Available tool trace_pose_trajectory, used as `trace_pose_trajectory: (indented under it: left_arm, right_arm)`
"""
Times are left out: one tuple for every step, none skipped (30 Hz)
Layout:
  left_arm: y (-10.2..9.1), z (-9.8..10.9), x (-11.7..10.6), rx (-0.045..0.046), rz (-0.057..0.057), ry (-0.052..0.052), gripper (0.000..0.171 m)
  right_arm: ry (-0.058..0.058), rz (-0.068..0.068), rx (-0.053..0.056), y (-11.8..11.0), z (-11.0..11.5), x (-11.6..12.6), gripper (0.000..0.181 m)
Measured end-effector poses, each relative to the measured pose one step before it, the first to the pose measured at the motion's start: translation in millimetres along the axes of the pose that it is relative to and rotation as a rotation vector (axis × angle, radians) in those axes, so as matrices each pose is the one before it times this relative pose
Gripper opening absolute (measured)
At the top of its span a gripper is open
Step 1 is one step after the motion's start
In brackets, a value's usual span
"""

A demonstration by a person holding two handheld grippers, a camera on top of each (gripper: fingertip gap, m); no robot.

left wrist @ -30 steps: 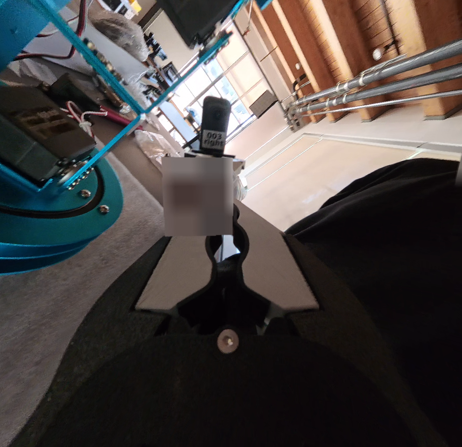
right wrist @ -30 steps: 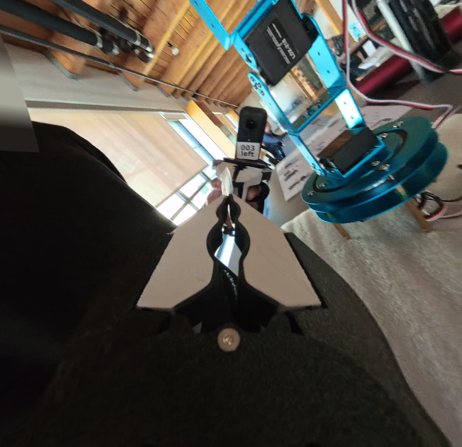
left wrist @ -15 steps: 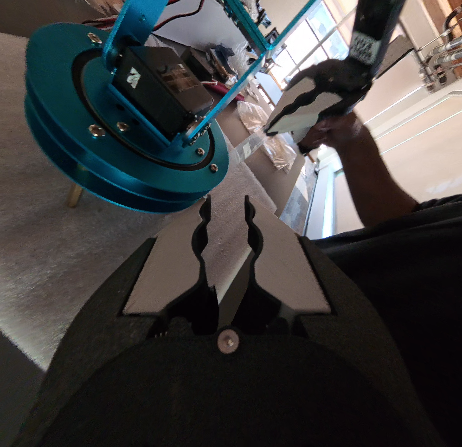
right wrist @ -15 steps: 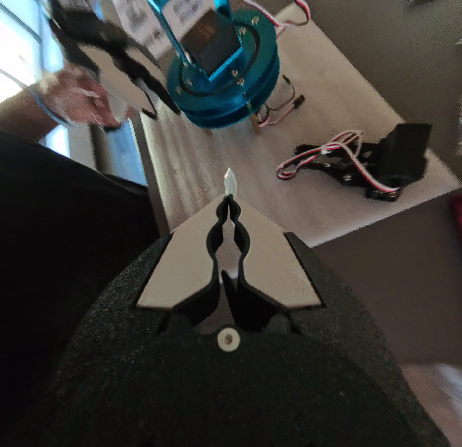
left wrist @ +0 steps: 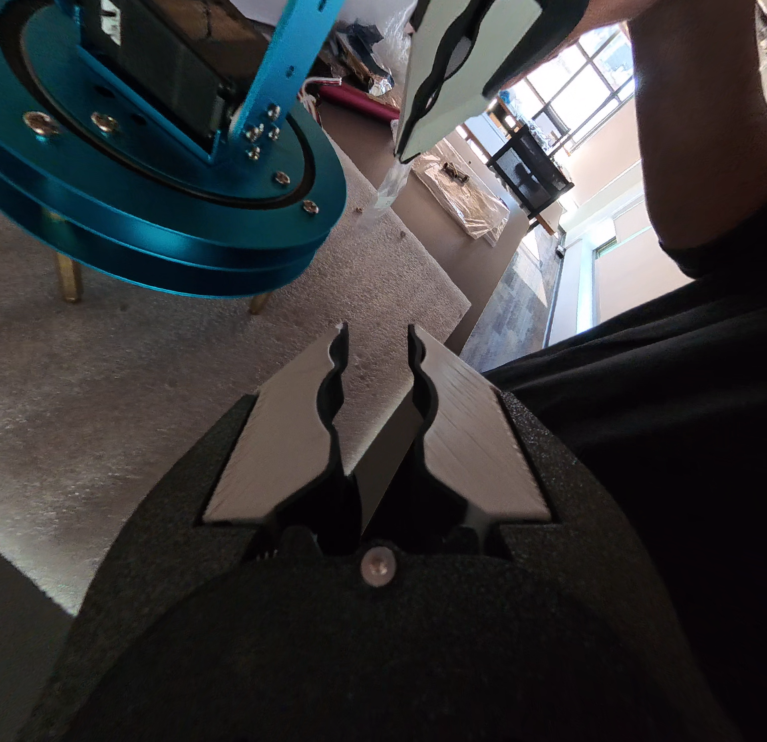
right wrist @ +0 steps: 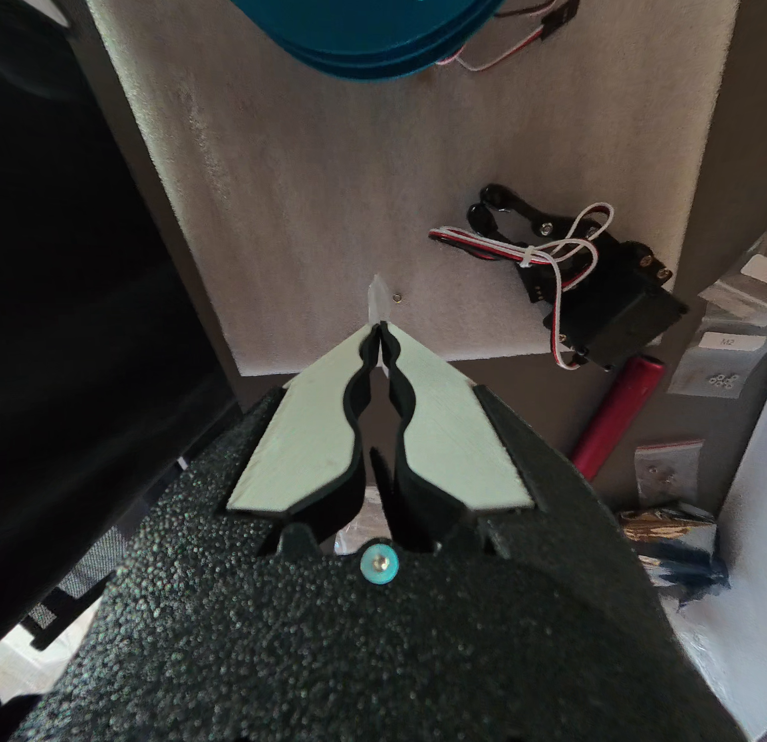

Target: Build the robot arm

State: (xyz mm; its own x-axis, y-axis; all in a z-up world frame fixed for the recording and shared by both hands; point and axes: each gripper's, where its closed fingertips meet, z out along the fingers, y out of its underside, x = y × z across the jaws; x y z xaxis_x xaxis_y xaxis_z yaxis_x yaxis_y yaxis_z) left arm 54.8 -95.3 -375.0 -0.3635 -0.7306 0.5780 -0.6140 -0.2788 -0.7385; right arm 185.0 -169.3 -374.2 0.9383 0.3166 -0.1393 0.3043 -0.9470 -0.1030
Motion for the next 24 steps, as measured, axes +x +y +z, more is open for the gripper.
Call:
trace_pose_trajectory:
  left_arm:
    - [1.41,0.47,0.83,-0.00425,0.0060,-0.0057,0.028]
    - [1.26,0.43,1.17,-0.00445,0.0055,-0.0031,0.028]
    - [1.24,0.39,1.25,-0.00465,0.0043,-0.0014,0.029]
    - [0.87,0.42,0.84,-0.00317,0.0029,-0.0021,0.028]
    - [0.56,0.47,1.09,-0.00144,0.0018,0.0014,0.029]
    - [0.49,0.54,1.40,-0.00216,0.0008,0.0053,0.029]
    - [0.43,0.50,0.57,-0.00403,0.0006,0.0020,0.029]
    - [0.39,0.44,-0.18,-0.00575,0.0025,-0.0027,0.030]
    - [0.35,0.38,-0.10,-0.00815,0.0053,-0.0028,0.030]
    - [0.06,0.42,0.16,-0.00965,0.0085,-0.0032,0.030]
    - [-0.33,0.28,0.11,-0.00848,0.0124,-0.0052,0.030]
    - [-0.73,0.32,0.76,-0.00637,0.0153,-0.0043,0.031]
    - [-0.92,0.55,1.71,-0.00525,0.0153,-0.0012,0.031]
    - [-1.02,0.82,2.35,-0.00347,0.0138,0.0013,0.031]
    - [-1.64,1.07,3.13,0.00171,0.0134,0.0044,0.031]
    - [-2.66,1.67,4.20,0.00931,0.0120,0.0101,0.031]
    - [-4.44,2.05,5.25,0.02060,0.0068,0.0180,0.031]
    - [-6.57,2.39,6.13,0.03344,-0.0020,0.0266,0.031]
    - [-8.26,2.92,7.41,0.04268,-0.0136,0.0375,0.033]
    - [-9.97,2.92,9.19,0.05401,-0.0270,0.0547,0.035]
    - [-11.80,2.55,9.42,0.06669,-0.0394,0.0633,0.042]
    - [-12.32,1.79,6.51,0.07223,-0.0462,0.0500,0.045]
    - [-11.98,1.26,4.78,0.07154,-0.0450,0.0399,0.046]
    - [-10.99,0.65,4.49,0.06593,-0.0400,0.0353,0.047]
  right_arm:
    - [-0.0055,0.0026,0.0169,-1.81,-1.94,-0.94,0.000]
    - [-0.0042,0.0069,0.0261,-1.71,-3.30,-0.72,0.000]
    - [-0.0001,0.0091,0.0236,-0.16,-3.85,-0.02,0.000]
    - [0.0095,0.0081,0.0220,1.36,-4.10,1.62,0.000]
    - [0.0042,0.0169,0.0202,2.69,-4.19,1.52,0.000]
    - [0.0039,0.0172,0.0188,3.66,-4.59,1.62,0.000]
    - [0.0084,0.0132,0.0240,3.00,-5.25,2.11,0.000]
    - [0.0036,0.0164,0.0319,1.40,-5.68,1.79,0.000]
    - [-0.0045,0.0177,0.0376,0.56,-6.10,0.72,0.000]
    - [0.0006,0.0195,0.0358,0.87,-6.03,1.29,0.000]
    - [0.0090,0.0127,0.0420,0.67,-5.89,1.88,0.000]
    - [0.0056,0.0141,0.0610,-0.79,-6.09,1.05,0.000]
    - [-0.0102,0.0335,0.0741,-1.03,-5.60,-0.60,0.000]
    - [-0.0135,0.0398,0.0883,-1.27,-4.88,-0.39,0.000]
    - [-0.0300,0.0438,0.1086,-2.71,-4.67,-2.78,0.000]
    - [-0.0617,0.0612,0.1154,-3.18,-4.31,-7.44,0.000]
    - [-0.0553,0.0597,0.1230,-4.07,-3.69,-6.85,0.000]
    - [-0.0466,0.0569,0.1333,-5.20,-3.35,-5.74,0.000]
    - [-0.0777,0.0723,0.1294,-4.15,-2.49,-9.61,0.000]
    - [-0.0740,0.0720,0.1344,-4.17,-1.49,-8.53,0.000]
    - [-0.0738,0.0718,0.1367,-3.48,-0.56,-7.76,0.000]
    - [-0.0982,0.0750,0.1159,-0.26,0.58,-11.42,0.000]
    - [-0.0744,0.0565,0.1077,0.70,1.42,-8.19,0.000]
    - [-0.0373,0.0525,0.0844,3.35,2.26,-1.91,0.000]
